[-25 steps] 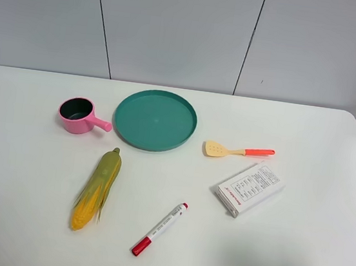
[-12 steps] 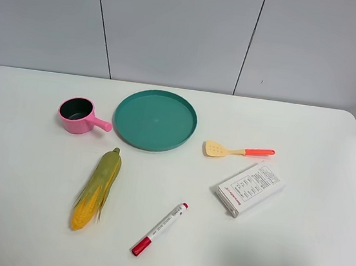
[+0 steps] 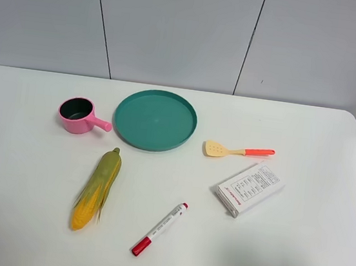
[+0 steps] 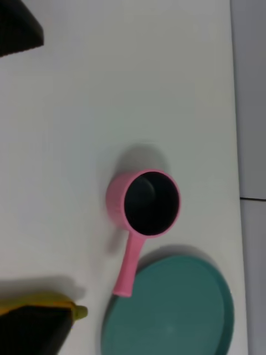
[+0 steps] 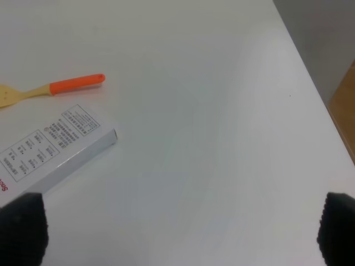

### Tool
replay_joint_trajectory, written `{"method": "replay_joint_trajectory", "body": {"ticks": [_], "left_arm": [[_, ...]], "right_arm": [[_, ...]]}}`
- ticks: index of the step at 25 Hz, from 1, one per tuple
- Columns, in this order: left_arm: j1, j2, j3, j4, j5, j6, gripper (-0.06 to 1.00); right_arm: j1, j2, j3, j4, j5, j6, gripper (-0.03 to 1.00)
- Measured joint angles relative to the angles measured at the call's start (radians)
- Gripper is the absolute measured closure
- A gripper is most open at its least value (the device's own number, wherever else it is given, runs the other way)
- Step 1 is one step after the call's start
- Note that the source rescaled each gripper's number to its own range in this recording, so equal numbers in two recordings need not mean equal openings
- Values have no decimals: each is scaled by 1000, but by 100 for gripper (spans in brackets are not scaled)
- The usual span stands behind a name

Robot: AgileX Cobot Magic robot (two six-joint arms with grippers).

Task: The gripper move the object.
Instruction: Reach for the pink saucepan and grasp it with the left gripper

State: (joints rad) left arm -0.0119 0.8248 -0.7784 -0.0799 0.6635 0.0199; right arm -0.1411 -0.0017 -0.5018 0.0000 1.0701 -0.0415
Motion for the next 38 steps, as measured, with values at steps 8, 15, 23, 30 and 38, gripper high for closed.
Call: {"method": "replay_joint_trajectory", "body": {"ticks": [8, 15, 23, 30, 38], "left_arm": [[0, 312, -71, -2, -164, 31, 5], [0, 501, -72, -2, -291, 49, 5], [0, 708, -112, -2, -386, 49, 5], [0, 897, -245, -2, -368, 57, 5], [-4, 1050, -311, -2, -362, 90, 5]], "right_arm": [[0, 0, 0, 0, 0, 0, -3], [0, 0, 0, 0, 0, 0, -3], [0, 0, 0, 0, 0, 0, -3], [0, 0, 0, 0, 0, 0, -3], [0, 0, 0, 0, 0, 0, -3]]}}
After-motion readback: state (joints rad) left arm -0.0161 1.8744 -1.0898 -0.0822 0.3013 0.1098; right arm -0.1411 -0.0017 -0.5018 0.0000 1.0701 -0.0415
